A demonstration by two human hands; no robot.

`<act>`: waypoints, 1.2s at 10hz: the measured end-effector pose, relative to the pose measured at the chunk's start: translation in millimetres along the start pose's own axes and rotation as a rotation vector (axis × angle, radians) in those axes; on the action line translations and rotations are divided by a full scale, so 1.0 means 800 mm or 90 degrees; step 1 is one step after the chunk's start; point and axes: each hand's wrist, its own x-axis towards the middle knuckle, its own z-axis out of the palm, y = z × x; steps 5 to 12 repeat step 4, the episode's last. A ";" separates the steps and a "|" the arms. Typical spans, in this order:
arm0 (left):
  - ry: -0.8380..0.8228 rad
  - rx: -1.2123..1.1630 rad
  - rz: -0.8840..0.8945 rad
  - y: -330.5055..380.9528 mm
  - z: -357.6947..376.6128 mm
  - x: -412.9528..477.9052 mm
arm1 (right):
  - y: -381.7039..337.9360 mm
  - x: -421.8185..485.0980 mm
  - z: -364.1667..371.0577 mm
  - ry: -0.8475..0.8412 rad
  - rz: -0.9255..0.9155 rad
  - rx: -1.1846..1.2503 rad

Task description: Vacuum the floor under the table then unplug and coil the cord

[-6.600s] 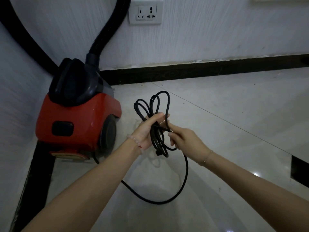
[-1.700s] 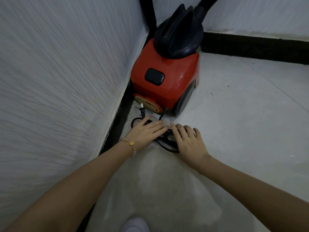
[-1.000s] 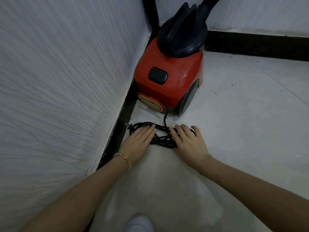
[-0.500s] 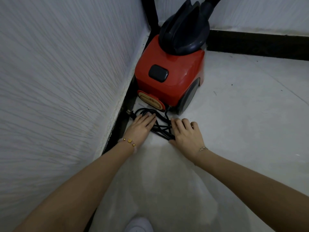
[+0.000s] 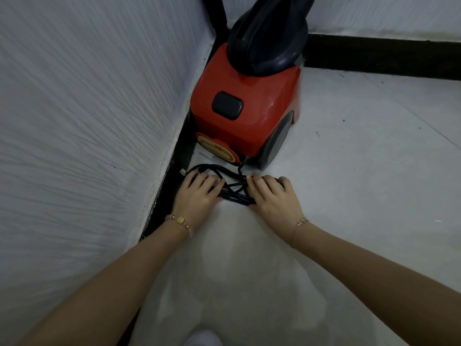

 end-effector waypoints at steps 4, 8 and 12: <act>-0.406 -0.208 -0.117 0.009 -0.106 0.004 | 0.048 -0.058 -0.151 -0.329 0.086 0.247; -0.406 -0.208 -0.117 0.009 -0.106 0.004 | 0.048 -0.058 -0.151 -0.329 0.086 0.247; -0.406 -0.208 -0.117 0.009 -0.106 0.004 | 0.048 -0.058 -0.151 -0.329 0.086 0.247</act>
